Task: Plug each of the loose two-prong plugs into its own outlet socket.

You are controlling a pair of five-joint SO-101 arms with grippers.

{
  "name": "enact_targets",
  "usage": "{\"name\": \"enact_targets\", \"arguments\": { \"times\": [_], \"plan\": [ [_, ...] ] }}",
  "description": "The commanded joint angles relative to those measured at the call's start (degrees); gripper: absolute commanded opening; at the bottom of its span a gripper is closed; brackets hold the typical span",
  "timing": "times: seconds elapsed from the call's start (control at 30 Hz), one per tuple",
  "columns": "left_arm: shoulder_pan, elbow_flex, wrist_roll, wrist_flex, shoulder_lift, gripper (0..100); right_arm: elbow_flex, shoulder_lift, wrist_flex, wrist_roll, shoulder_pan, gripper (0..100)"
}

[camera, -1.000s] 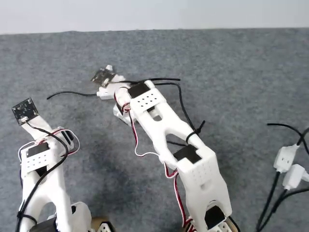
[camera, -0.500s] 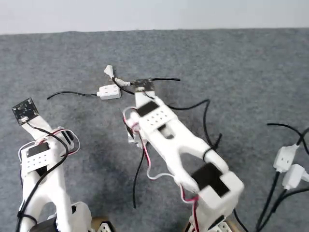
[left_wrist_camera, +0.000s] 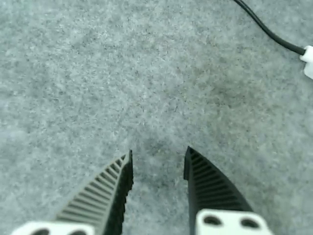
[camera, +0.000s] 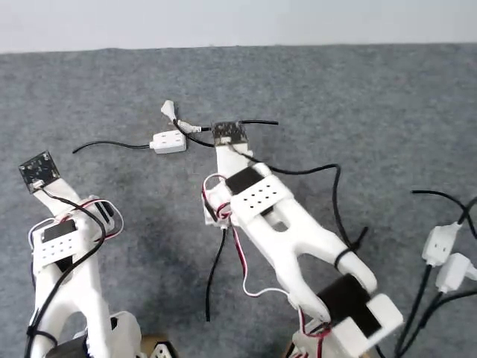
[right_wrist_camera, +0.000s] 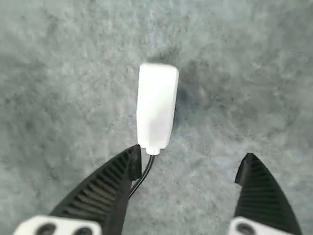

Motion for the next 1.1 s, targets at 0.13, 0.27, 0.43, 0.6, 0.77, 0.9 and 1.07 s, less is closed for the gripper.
{"name": "enact_targets", "arguments": {
  "times": [0.13,0.27,0.43,0.6,0.77,0.9,1.07],
  "plan": [
    [-0.09,-1.54,0.53,-1.32,0.00,17,-3.96,-8.66,0.04,5.89,-1.98,3.5],
    [-0.09,-1.45,0.53,-1.32,0.00,17,0.26,-7.43,-6.99,10.55,-3.21,1.6],
    [-0.09,-1.45,0.53,-1.32,0.00,17,2.64,-1.10,-13.76,14.33,-2.95,1.0],
    [-0.09,-1.36,0.53,-1.32,0.00,17,1.41,4.70,-13.49,14.95,-1.27,1.0],
    [-0.09,-1.27,0.53,-1.32,0.00,17,1.14,6.11,-12.00,14.95,5.23,1.0],
    [-0.09,-1.27,0.44,-1.32,0.00,17,1.14,6.11,-10.77,14.95,7.87,1.0],
    [-0.09,-1.27,0.44,-1.32,0.00,17,0.70,5.67,-10.77,14.95,7.34,1.0]
  ]
}}
